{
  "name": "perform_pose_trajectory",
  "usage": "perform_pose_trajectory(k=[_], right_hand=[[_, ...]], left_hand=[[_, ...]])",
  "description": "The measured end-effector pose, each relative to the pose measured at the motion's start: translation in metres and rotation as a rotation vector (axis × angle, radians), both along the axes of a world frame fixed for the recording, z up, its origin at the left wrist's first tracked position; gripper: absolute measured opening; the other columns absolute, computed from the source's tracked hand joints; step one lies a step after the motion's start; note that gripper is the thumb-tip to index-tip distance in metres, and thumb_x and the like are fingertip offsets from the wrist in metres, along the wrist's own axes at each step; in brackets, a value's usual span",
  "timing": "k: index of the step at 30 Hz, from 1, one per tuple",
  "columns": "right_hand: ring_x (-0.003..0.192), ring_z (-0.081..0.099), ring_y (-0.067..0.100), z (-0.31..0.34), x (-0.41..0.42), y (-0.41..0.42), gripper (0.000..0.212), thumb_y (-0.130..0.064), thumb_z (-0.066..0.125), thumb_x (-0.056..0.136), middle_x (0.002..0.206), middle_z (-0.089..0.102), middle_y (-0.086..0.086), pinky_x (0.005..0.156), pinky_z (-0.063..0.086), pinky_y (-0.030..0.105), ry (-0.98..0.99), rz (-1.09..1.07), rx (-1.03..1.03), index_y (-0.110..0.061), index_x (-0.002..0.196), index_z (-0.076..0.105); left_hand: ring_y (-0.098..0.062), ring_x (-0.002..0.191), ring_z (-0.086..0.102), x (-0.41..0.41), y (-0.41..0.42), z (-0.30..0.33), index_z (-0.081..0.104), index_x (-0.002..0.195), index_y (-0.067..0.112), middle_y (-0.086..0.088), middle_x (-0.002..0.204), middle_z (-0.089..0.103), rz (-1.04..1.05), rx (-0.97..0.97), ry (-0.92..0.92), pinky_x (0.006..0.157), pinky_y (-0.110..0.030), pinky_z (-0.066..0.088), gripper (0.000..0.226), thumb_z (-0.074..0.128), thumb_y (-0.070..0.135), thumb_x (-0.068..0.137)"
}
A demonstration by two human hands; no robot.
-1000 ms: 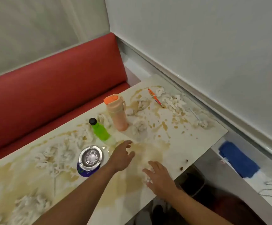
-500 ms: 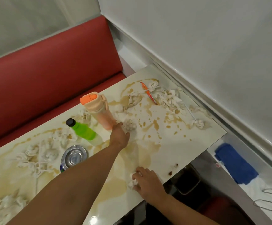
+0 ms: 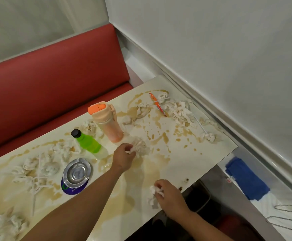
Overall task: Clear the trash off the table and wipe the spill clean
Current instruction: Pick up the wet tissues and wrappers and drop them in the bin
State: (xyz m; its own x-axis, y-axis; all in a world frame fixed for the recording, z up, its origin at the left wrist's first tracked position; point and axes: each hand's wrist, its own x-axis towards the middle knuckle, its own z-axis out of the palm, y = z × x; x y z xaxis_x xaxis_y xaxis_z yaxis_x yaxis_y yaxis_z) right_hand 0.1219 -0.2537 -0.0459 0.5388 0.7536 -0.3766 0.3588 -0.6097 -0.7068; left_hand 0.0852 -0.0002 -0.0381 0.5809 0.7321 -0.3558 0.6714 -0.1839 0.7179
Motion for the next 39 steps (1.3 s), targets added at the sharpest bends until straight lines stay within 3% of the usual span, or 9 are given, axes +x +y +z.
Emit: perform_pose_trajectory(k=[6, 11, 16, 21, 25, 28, 31, 35, 39], right_hand=[[0.095, 0.061, -0.003, 0.028, 0.005, -0.024, 0.015, -0.033, 0.068, 0.096, 0.108, 0.065, -0.015, 0.077, 0.045, 0.006, 0.108, -0.269, 0.015, -0.033, 0.111, 0.065], [0.068, 0.064, -0.001, 0.059, 0.002, -0.014, 0.013, -0.028, 0.073, 0.095, 0.086, 0.075, -0.015, 0.066, 0.047, 0.014, 0.203, -0.426, 0.149, -0.023, 0.104, 0.079], [0.106, 0.062, -0.004, 0.078, 0.008, 0.027, 0.008, -0.032, 0.076, 0.092, 0.118, 0.068, -0.022, 0.086, 0.047, 0.020, 0.166, -0.465, 0.261, -0.036, 0.098, 0.077], [0.130, 0.052, -0.002, 0.081, 0.020, 0.050, 0.009, -0.031, 0.076, 0.092, 0.143, 0.050, -0.023, 0.109, 0.045, 0.029, 0.352, -0.465, 0.306, -0.035, 0.099, 0.075], [0.109, 0.071, 0.017, 0.075, 0.018, 0.037, 0.012, -0.025, 0.071, 0.096, 0.115, 0.074, -0.004, 0.100, 0.056, 0.044, 0.518, -0.519, 0.333, -0.017, 0.106, 0.071], [0.108, 0.072, 0.027, 0.067, 0.019, 0.019, 0.020, -0.023, 0.069, 0.098, 0.114, 0.073, 0.012, 0.096, 0.058, 0.045, 0.622, -0.563, 0.360, -0.009, 0.111, 0.066], [0.107, 0.072, 0.028, 0.059, 0.020, 0.002, 0.016, -0.017, 0.064, 0.100, 0.118, 0.072, 0.014, 0.089, 0.060, 0.043, 0.673, -0.637, 0.387, -0.013, 0.115, 0.062], [0.100, 0.070, 0.021, 0.049, 0.019, -0.021, 0.020, -0.018, 0.063, 0.101, 0.109, 0.071, 0.004, 0.080, 0.059, 0.036, 0.507, -0.624, 0.417, -0.030, 0.116, 0.064], [0.094, 0.068, 0.014, 0.044, 0.024, -0.050, 0.033, -0.009, 0.059, 0.100, 0.111, 0.068, 0.003, 0.076, 0.054, 0.026, 0.361, -0.674, 0.415, -0.032, 0.124, 0.062]], left_hand=[[-0.008, 0.072, 0.060, -0.031, -0.009, 0.022, 0.065, 0.106, 0.018, 0.005, 0.094, 0.064, 0.062, -0.160, -0.131, 0.059, -0.009, 0.046, 0.023, 0.078, 0.013, 0.088], [-0.009, 0.070, 0.063, -0.049, -0.018, 0.030, 0.065, 0.105, 0.024, 0.004, 0.094, 0.064, 0.025, -0.280, -0.223, 0.067, -0.021, 0.051, 0.024, 0.079, 0.016, 0.086], [-0.012, 0.075, 0.064, -0.060, -0.032, 0.035, 0.067, 0.106, 0.027, -0.001, 0.102, 0.066, -0.017, -0.379, -0.258, 0.074, -0.031, 0.055, 0.024, 0.079, 0.020, 0.087], [-0.006, 0.069, 0.063, -0.062, -0.050, 0.056, 0.066, 0.108, 0.025, 0.000, 0.104, 0.069, -0.105, -0.449, -0.303, 0.068, -0.024, 0.053, 0.027, 0.081, 0.021, 0.086], [-0.005, 0.067, 0.061, -0.058, -0.064, 0.065, 0.069, 0.107, 0.027, 0.004, 0.102, 0.071, -0.205, -0.479, -0.305, 0.067, -0.020, 0.051, 0.023, 0.079, 0.020, 0.088], [-0.006, 0.068, 0.060, -0.053, -0.077, 0.067, 0.070, 0.110, 0.030, 0.006, 0.104, 0.070, -0.290, -0.494, -0.285, 0.065, -0.018, 0.048, 0.024, 0.073, 0.015, 0.091], [-0.008, 0.079, 0.067, -0.046, -0.094, 0.063, 0.070, 0.116, 0.032, 0.008, 0.108, 0.071, -0.368, -0.506, -0.256, 0.076, -0.022, 0.055, 0.029, 0.072, 0.015, 0.092], [-0.011, 0.089, 0.067, -0.033, -0.120, 0.055, 0.067, 0.126, 0.030, 0.006, 0.112, 0.071, -0.459, -0.569, -0.229, 0.086, -0.025, 0.055, 0.048, 0.067, 0.000, 0.088], [-0.015, 0.106, 0.069, -0.014, -0.147, 0.050, 0.065, 0.129, 0.026, 0.007, 0.119, 0.070, -0.486, -0.657, -0.225, 0.092, -0.027, 0.054, 0.053, 0.066, 0.002, 0.082]])
